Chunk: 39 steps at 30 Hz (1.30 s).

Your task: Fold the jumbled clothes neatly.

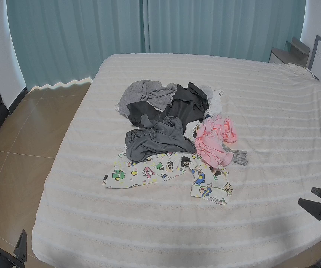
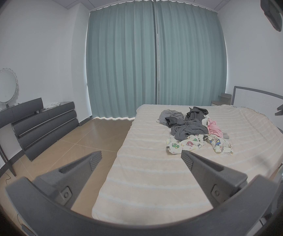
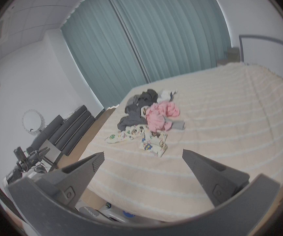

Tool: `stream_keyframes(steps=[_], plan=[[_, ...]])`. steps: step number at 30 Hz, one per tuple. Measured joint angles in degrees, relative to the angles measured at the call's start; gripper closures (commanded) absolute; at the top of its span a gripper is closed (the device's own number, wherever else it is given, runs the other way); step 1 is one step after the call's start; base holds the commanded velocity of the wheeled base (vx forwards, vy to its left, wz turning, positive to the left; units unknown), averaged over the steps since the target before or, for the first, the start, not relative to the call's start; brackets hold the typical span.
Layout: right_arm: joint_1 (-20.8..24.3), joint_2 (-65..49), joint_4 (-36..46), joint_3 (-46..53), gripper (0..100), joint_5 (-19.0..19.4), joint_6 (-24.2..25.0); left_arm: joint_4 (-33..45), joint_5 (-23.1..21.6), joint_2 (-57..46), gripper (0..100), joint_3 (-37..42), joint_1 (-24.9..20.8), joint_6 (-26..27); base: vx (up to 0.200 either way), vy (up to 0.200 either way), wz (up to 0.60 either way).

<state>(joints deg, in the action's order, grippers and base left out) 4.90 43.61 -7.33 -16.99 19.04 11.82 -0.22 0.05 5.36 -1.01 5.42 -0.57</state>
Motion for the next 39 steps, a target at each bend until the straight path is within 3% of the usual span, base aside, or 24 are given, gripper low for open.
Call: stream_keyframes(steps=[10, 22, 30, 39], plan=[[2.29, 27.39, -15.23, -1.44, 0, 0.28, 4.79, 0.01, -0.26, 0.00, 0, 0.00, 0.00, 0.02, 0.000, 0.000, 0.00], [7.72, 62.27, -33.62, -8.23, 0, -4.97, 11.90, 0.04, -0.40, 0.00, 0, 0.00, 0.02, 0.02, 0.000, 0.000, 0.00], [11.33, 82.49, -40.29, -18.70, 0, -8.62, 14.67, 0.06, -0.49, 0.00, 0, 0.00, 0.02, 0.00, 0.000, 0.000, 0.00], [12.76, 92.50, -41.12, -28.70, 0, -11.39, 15.52, 0.06, -0.49, 0.00, 0, 0.00, 0.00, -0.02, 0.000, 0.000, 0.00]])
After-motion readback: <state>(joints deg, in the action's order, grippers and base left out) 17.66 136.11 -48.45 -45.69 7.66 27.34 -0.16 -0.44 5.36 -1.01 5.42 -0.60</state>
